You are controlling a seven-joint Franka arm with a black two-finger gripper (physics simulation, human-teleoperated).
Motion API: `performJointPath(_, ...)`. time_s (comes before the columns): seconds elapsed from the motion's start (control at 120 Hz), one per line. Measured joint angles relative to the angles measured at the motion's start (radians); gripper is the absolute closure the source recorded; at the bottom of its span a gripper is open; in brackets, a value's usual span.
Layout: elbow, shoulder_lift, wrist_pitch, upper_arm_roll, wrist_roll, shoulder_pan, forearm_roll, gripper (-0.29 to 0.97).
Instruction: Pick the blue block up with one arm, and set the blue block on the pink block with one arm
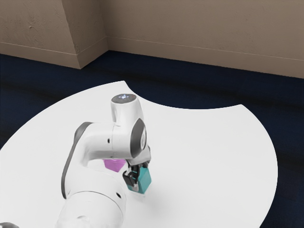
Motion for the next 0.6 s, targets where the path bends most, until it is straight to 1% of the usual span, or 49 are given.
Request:
performJointPath(0.05, 0.027, 0.045, 0.0, 0.004, 0.02, 0.084, 0.009, 0.34)
performJointPath(0.075, 0.061, 0.062, 0.0, 0.004, 0.03, 0.124, 0.028, 0.34)
performJointPath(0.142, 0.109, 0.106, 0.001, 0.007, 0.057, 0.185, 0.075, 0.34)
performJointPath(0.225, 0.125, 0.123, 0.003, 0.014, 0.094, 0.211, 0.11, 0.33)
performJointPath(0.333, 0.128, 0.127, 0.009, 0.01, 0.153, 0.245, 0.127, 0.33)
performJointPath(0.442, 0.128, 0.125, 0.043, -0.019, 0.209, 0.261, 0.129, 0.33)
performJointPath(0.6, 0.124, 0.119, 0.119, -0.041, 0.276, 0.296, 0.101, 0.32)
